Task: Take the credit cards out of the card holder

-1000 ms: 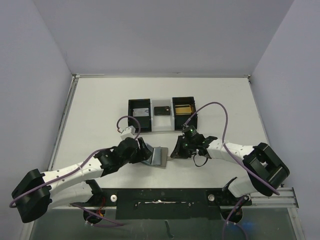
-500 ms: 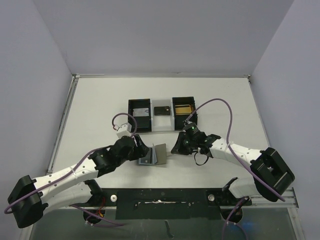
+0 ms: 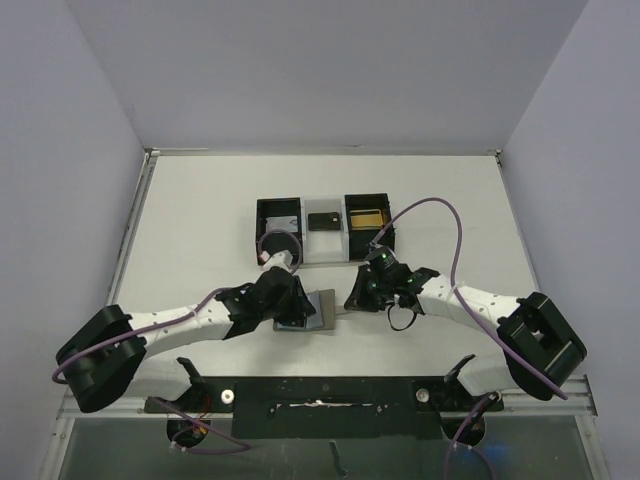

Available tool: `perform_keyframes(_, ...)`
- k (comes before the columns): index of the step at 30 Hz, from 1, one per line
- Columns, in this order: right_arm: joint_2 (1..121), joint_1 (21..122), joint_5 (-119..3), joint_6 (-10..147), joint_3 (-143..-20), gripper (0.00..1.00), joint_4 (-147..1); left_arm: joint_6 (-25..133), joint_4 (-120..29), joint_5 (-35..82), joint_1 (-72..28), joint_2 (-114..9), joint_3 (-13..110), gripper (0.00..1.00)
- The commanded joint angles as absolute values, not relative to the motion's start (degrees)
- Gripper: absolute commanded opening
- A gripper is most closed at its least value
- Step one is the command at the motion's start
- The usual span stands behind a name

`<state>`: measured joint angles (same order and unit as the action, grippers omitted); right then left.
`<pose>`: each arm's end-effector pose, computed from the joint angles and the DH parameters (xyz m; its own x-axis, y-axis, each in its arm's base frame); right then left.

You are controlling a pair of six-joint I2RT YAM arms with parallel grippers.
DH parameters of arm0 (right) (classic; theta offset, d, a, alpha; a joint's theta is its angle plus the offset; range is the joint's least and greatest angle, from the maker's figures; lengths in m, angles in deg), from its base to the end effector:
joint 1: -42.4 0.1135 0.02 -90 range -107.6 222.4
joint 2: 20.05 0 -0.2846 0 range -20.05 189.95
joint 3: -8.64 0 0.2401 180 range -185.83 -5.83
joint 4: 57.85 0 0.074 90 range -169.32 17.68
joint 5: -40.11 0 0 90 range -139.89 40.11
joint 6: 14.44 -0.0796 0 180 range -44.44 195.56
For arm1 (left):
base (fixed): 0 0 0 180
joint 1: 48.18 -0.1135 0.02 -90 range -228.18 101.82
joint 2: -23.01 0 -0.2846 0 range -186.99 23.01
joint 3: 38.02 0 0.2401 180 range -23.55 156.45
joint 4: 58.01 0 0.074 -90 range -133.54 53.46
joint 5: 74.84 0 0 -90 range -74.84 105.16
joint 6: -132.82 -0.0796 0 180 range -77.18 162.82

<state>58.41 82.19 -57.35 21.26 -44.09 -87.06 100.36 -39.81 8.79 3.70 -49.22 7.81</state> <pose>0.1987 0.1789 0.1629 -0.9289 0.2743 -0.2489 0.1070 0.8422 0.5285 0.1657 -0.1969 0.1703 -0.8512 -0.2736 -0.4479 0.0277 0.8287 -0.5590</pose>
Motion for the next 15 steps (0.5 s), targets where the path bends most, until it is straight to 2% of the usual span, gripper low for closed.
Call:
perform_keyframes(1,57.58,82.38,-56.27,22.29,-46.62,0.07,-86.77,99.67,-49.83,15.54,3.00,-53.69,11.69,0.29)
perform_keyframes(7,54.31,82.06,-53.42,21.86,-47.40,0.12,-88.84,99.54,-52.08,20.21,2.98,-59.04,11.97,0.24)
perform_keyframes(9,53.49,81.96,-53.00,21.98,-48.13,0.17,-90.15,100.01,-53.17,21.07,2.97,-59.78,10.80,0.23)
perform_keyframes(12,51.98,81.95,-53.34,23.40,-49.97,0.33,-91.89,100.83,-54.37,21.55,2.98,-59.79,9.14,0.22)
perform_keyframes(15,50.25,82.04,-56.87,24.94,-51.26,0.40,-89.64,101.33,-55.02,21.39,3.01,-58.96,7.76,0.22)
